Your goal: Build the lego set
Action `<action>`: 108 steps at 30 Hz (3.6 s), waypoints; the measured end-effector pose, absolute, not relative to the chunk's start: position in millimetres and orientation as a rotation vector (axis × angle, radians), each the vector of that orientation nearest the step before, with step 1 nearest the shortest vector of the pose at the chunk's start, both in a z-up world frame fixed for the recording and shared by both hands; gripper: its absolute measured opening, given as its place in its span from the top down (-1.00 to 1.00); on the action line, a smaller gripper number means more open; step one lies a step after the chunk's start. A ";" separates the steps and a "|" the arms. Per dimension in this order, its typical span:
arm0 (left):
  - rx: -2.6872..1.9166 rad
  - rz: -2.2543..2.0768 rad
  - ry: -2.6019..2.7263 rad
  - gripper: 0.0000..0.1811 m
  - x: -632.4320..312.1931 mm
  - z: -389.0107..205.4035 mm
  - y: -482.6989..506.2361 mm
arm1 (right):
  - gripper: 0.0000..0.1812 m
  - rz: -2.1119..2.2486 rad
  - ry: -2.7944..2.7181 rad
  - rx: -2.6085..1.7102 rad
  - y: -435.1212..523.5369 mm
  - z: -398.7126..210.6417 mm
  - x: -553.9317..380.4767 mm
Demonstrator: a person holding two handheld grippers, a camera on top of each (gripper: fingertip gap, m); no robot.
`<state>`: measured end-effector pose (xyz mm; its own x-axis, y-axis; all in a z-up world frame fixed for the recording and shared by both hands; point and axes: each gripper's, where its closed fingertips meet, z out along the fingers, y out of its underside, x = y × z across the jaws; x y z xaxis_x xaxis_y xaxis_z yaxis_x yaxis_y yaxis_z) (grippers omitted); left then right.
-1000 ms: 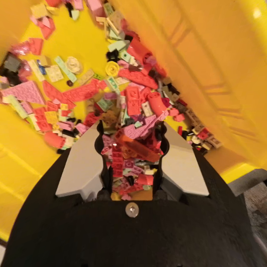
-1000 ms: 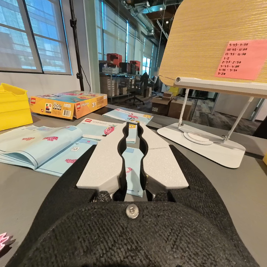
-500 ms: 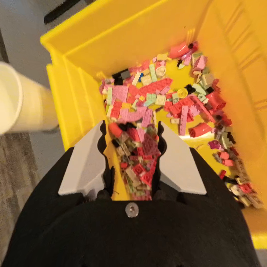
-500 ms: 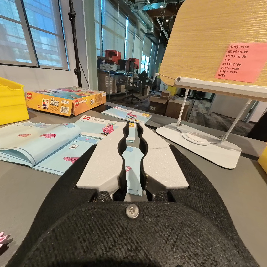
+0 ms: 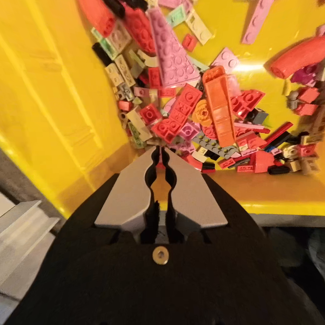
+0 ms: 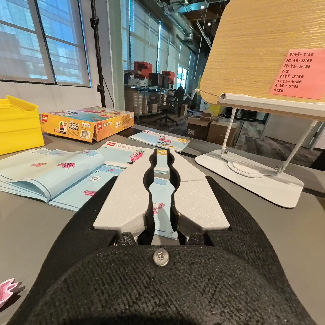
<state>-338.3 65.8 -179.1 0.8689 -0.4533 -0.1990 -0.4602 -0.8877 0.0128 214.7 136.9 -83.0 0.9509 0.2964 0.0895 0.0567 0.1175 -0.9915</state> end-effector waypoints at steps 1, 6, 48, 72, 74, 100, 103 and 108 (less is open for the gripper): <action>-3.006 0.347 0.780 0.99 -336.1 -181.4 67.0 | 0.90 0.183 -0.294 -1.450 137.0 -83.1 214.6; -2.808 0.095 0.934 0.89 -273.8 -179.8 107.3 | 0.90 0.207 -0.291 -1.452 137.4 -83.3 213.8; -3.060 0.139 0.593 1.00 -343.0 -157.1 91.3 | 0.87 0.263 -0.260 -1.452 137.7 -82.8 215.2; -2.825 -0.190 0.655 1.00 -297.4 -148.1 120.7 | 0.87 0.280 -0.257 -1.453 137.6 -82.9 215.3; -2.810 -0.232 0.781 0.91 -289.1 -148.1 108.8 | 0.87 0.283 -0.257 -1.454 137.7 -83.0 215.2; -2.628 -0.132 0.243 0.94 -376.0 -145.1 55.4 | 0.87 0.298 -0.252 -1.453 137.2 -82.9 214.1; -2.606 -0.161 0.208 0.95 -364.4 -145.3 32.4 | 0.87 0.299 -0.250 -1.453 136.8 -82.9 214.0; -2.609 -0.173 0.103 0.93 -334.3 -146.2 -23.1 | 0.87 0.297 -0.251 -1.455 137.0 -83.1 213.9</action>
<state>-334.3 -23.1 -146.2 0.9889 -0.1067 0.1035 -0.0403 -0.8625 -0.5045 213.9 137.0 -83.1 0.9378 0.3469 -0.0119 -0.0463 0.0911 -0.9948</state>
